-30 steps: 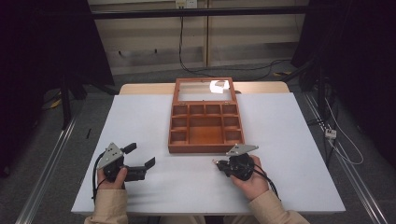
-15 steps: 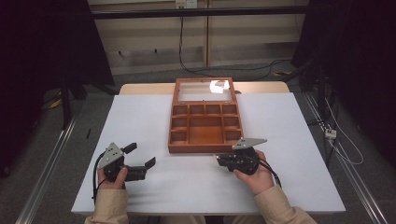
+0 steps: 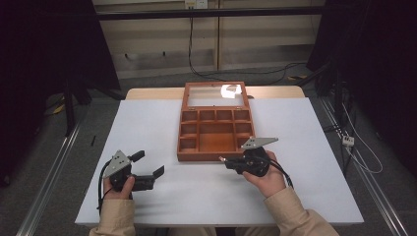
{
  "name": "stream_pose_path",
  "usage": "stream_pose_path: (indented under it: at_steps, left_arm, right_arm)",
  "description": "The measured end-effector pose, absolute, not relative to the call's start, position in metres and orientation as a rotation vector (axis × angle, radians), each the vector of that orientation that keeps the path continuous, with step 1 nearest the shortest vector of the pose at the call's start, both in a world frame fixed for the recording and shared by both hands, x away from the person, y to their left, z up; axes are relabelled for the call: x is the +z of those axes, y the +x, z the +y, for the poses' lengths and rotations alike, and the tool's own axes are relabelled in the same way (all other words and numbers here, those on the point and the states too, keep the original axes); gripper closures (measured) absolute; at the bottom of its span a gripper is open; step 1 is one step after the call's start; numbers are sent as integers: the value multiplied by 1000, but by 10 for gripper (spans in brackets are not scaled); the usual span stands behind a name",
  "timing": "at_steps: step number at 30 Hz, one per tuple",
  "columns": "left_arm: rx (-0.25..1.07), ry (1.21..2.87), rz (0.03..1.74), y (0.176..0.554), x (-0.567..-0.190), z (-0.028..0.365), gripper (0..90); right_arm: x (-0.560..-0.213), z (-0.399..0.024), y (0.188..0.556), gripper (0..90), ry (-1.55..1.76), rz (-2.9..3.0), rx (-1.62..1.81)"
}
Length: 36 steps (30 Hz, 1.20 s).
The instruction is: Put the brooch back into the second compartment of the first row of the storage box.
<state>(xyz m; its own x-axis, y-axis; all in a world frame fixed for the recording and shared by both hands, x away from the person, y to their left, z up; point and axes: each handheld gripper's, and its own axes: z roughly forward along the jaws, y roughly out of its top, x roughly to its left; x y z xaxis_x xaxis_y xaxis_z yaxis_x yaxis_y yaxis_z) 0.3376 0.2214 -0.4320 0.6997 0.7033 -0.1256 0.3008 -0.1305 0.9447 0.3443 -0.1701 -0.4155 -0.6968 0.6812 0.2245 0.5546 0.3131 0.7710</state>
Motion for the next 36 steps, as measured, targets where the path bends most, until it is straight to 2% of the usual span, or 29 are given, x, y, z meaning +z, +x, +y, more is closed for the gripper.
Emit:
stream_pose_path:
  at_steps: [36]
  left_arm:
    - [411, 1705, 817, 338, -431, 223, 35]
  right_arm:
    - [-382, -164, 382, 810, 1095, 2428, 1391]
